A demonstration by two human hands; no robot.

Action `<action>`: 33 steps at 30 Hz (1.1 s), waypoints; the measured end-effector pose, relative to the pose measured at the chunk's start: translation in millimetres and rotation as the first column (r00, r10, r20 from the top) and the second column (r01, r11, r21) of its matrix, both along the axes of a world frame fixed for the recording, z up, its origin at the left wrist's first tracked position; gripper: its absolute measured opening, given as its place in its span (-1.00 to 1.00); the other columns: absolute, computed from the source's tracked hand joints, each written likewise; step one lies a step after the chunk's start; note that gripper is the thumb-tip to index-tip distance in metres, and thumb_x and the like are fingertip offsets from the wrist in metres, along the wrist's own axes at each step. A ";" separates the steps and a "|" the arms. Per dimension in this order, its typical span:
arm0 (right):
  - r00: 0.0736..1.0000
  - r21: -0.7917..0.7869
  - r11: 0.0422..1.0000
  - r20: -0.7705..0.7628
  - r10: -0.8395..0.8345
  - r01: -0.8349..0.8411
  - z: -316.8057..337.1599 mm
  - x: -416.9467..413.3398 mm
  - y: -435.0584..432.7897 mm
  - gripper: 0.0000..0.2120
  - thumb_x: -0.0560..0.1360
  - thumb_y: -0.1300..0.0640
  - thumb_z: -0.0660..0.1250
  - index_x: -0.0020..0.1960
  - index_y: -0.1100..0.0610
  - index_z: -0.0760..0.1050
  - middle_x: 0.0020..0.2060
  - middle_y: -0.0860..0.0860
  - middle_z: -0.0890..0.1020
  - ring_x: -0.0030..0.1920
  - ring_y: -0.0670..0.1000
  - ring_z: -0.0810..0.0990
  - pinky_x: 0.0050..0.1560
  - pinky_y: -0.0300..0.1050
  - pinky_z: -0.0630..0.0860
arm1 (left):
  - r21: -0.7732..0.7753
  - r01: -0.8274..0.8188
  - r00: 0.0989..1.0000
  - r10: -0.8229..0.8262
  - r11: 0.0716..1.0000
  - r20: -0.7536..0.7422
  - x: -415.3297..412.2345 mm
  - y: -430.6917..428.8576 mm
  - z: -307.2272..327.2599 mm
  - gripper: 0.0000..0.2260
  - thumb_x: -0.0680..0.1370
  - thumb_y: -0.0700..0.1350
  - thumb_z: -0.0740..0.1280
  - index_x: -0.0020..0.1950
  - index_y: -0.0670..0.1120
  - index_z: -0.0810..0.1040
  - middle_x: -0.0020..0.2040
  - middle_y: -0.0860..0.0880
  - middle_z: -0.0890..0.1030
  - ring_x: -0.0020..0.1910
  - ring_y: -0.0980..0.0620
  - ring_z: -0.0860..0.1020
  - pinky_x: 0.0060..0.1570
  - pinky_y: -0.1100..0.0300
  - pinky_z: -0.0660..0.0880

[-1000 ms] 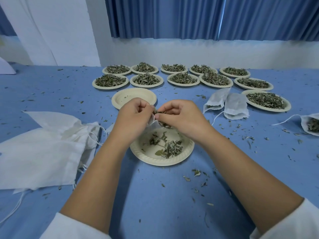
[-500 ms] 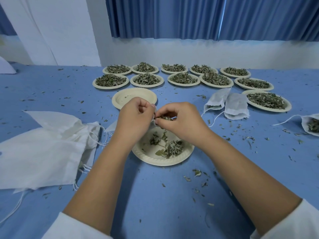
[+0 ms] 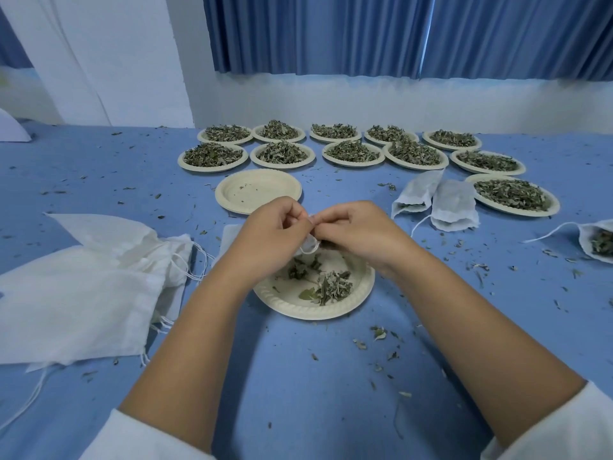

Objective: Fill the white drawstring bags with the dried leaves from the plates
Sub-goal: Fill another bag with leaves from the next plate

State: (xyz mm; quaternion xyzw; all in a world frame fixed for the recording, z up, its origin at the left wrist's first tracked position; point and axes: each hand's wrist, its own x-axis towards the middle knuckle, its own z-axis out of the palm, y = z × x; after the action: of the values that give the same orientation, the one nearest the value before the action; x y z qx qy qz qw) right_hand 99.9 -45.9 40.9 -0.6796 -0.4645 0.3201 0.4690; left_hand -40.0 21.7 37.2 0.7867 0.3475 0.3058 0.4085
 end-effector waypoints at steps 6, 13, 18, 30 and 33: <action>0.957 -0.017 0.999 -0.288 0.036 -0.042 2.0 -2.4 3.2 -0.71 0.49 0.43 0.21 -0.03 0.16 0.64 -0.18 0.07 0.70 -0.22 -0.09 0.64 -0.10 -0.27 0.59 | -0.002 -0.030 1.000 0.030 1.000 0.003 1.0 3.5 -3.3 -0.92 0.57 -0.12 0.32 -0.08 -0.10 0.56 -0.14 -0.16 0.65 -0.14 -0.10 0.59 0.04 -0.06 0.55; 0.973 0.140 0.963 -0.033 -0.227 0.229 -11.7 -9.3 6.6 -0.80 0.40 0.28 0.49 -0.18 0.03 0.54 -0.19 0.01 0.68 -0.18 -0.05 0.66 -0.10 -0.22 0.59 | 0.010 0.029 1.000 -0.029 1.000 0.010 1.3 -0.3 -2.1 -0.92 0.57 -0.12 0.31 -0.12 -0.05 0.54 -0.13 -0.17 0.64 -0.21 0.03 0.55 -0.02 -0.01 0.53; 0.949 0.184 0.946 0.122 -0.291 0.266 -15.6 -10.3 8.7 -0.76 0.37 0.22 0.53 -0.27 0.01 0.48 -0.35 -0.14 0.55 -0.35 -0.21 0.48 -0.32 -0.42 0.40 | 0.007 0.048 0.999 -0.048 0.999 0.001 2.5 0.3 -4.0 -0.91 0.57 -0.11 0.31 -0.13 -0.02 0.53 -0.22 -0.05 0.60 -0.26 0.10 0.50 -0.17 0.14 0.47; 0.966 0.105 0.988 -0.247 -0.081 0.110 -0.3 -5.3 4.0 -0.82 0.52 0.34 0.33 -0.06 0.13 0.66 -0.13 0.12 0.73 -0.27 -0.07 0.61 -0.18 -0.29 0.62 | -0.068 -0.075 0.993 0.080 0.995 0.084 3.2 2.8 -1.9 -0.91 0.57 -0.11 0.31 -0.14 -0.05 0.53 -0.20 -0.08 0.61 -0.18 0.02 0.55 0.09 -0.15 0.56; 0.965 0.159 0.982 -0.256 -0.061 0.104 -4.4 -7.3 2.4 -0.88 0.47 0.35 0.43 -0.11 0.16 0.65 -0.23 0.12 0.71 -0.33 -0.09 0.62 -0.27 -0.29 0.60 | -0.081 -0.042 0.993 0.050 0.996 0.109 3.1 1.0 0.3 -0.90 0.55 -0.13 0.31 -0.15 -0.08 0.53 -0.28 -0.01 0.58 -0.26 0.06 0.51 -0.04 -0.03 0.56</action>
State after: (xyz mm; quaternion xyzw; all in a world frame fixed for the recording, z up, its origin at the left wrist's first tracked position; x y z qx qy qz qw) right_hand 92.5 -43.5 36.5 -0.6098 -0.3988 0.3423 0.5933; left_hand -36.9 22.7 37.6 0.7436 0.3542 0.3442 0.4507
